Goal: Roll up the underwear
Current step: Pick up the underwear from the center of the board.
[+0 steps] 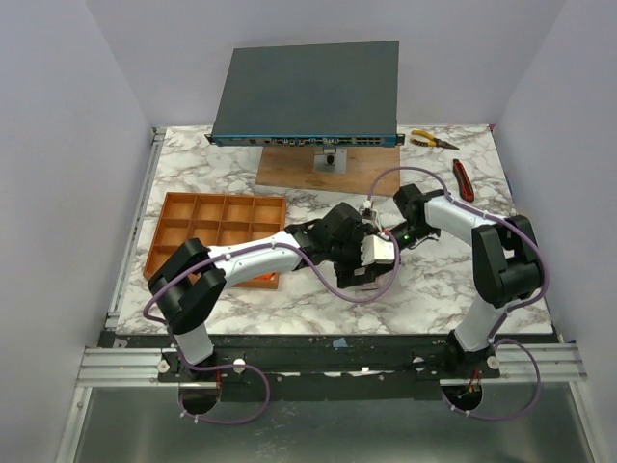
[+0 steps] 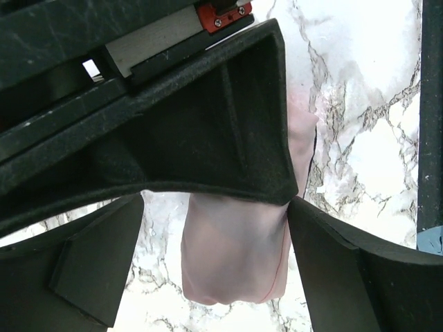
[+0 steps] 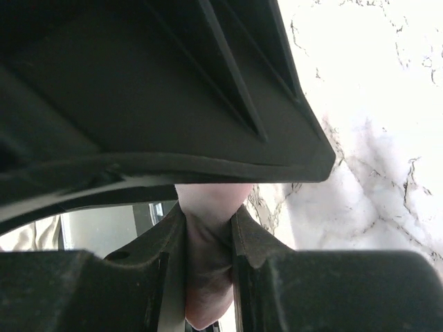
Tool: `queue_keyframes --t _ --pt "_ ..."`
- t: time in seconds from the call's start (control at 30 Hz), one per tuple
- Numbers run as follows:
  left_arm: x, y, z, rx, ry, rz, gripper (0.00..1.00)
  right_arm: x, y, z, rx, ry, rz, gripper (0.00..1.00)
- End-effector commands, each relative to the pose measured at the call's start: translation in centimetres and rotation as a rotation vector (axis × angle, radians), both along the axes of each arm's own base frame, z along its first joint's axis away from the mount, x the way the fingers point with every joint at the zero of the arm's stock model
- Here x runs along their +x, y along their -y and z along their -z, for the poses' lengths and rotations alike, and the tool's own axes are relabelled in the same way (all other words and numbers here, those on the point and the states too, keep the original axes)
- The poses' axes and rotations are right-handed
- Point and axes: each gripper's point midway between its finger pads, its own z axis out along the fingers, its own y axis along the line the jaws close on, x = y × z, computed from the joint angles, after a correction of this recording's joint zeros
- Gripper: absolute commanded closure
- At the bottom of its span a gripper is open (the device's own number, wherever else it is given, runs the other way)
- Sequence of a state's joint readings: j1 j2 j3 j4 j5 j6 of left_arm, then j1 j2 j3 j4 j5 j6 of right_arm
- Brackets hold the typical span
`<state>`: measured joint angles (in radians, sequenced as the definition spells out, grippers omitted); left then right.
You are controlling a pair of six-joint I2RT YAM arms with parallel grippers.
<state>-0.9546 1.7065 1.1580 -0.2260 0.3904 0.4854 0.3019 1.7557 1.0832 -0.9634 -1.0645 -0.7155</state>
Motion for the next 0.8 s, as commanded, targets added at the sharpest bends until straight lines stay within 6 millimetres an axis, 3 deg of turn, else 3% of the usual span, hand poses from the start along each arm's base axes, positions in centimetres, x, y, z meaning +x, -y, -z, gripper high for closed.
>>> queue_keyframes --t 0.0,0.3,0.67,0.77 --pt "0.0 0.6 0.2 0.002 -0.011 0.029 0.13 -0.2 -0.5 -1.1 0.04 -0.002 -0.014 0.99" --pt "-1.0 0.2 1.4 0.023 -0.039 0.076 0.08 -0.2 -0.5 -1.1 0.039 -0.009 -0.013 0.99" --pt "-0.2 0.7 1.9 0.034 -0.033 0.053 0.29 -0.6 -0.8 -1.8 0.068 -0.041 -0.018 0.99" --pt "-0.3 0.9 1.8 0.026 -0.033 0.05 0.24 -0.6 -0.9 -1.8 0.079 -0.056 -0.016 0.99"
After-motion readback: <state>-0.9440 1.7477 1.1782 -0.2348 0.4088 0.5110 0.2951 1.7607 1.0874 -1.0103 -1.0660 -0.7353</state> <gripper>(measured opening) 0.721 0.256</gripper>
